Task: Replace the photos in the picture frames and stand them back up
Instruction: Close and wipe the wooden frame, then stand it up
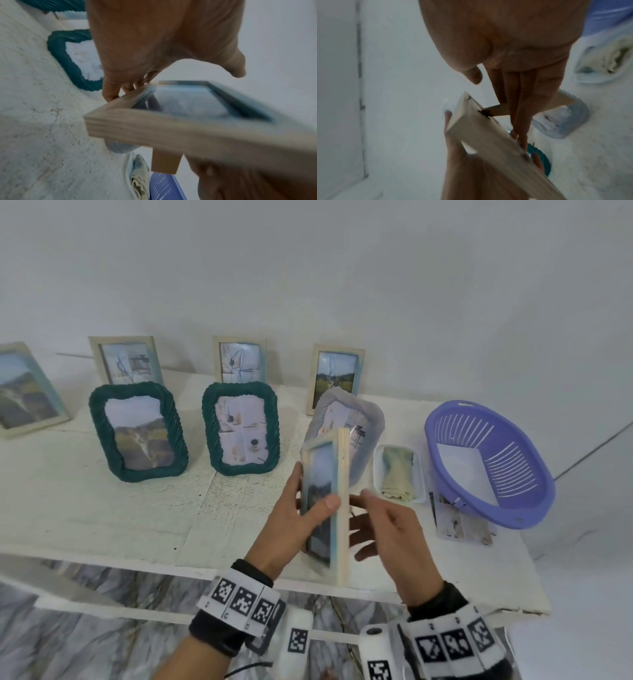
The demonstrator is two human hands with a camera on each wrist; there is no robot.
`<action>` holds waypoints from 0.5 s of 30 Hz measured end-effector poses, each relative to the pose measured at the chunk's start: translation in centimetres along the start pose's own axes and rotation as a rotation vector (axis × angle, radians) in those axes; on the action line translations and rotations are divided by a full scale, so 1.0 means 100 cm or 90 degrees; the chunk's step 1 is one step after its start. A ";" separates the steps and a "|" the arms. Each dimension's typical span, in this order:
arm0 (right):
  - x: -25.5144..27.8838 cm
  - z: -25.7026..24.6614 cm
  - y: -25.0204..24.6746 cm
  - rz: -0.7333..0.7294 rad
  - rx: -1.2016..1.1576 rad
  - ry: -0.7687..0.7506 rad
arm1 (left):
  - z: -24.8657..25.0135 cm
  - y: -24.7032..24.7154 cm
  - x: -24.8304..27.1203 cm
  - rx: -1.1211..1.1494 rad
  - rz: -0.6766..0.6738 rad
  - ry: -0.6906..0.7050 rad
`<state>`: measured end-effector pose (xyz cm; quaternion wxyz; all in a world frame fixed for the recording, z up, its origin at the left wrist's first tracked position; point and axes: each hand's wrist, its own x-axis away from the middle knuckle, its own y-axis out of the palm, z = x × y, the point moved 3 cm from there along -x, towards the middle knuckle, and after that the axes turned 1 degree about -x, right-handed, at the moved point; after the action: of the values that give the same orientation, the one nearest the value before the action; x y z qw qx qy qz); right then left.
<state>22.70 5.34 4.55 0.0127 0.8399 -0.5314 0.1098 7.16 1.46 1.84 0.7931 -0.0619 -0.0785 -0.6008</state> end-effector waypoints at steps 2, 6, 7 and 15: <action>-0.002 0.006 -0.003 -0.007 -0.098 0.054 | -0.002 -0.011 0.001 0.027 0.034 -0.009; -0.009 0.017 -0.003 -0.026 -0.144 0.095 | 0.006 -0.025 0.005 0.101 0.022 -0.078; -0.009 0.017 -0.001 -0.031 -0.167 0.101 | 0.007 -0.028 0.006 0.089 0.008 -0.080; -0.021 0.023 0.037 -0.071 -0.233 0.145 | -0.003 -0.069 0.005 0.127 -0.005 -0.153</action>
<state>18.91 5.25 1.58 0.2308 0.8338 -0.4904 0.1047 0.70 -0.87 1.71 0.7779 -0.0543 -0.2323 -0.5813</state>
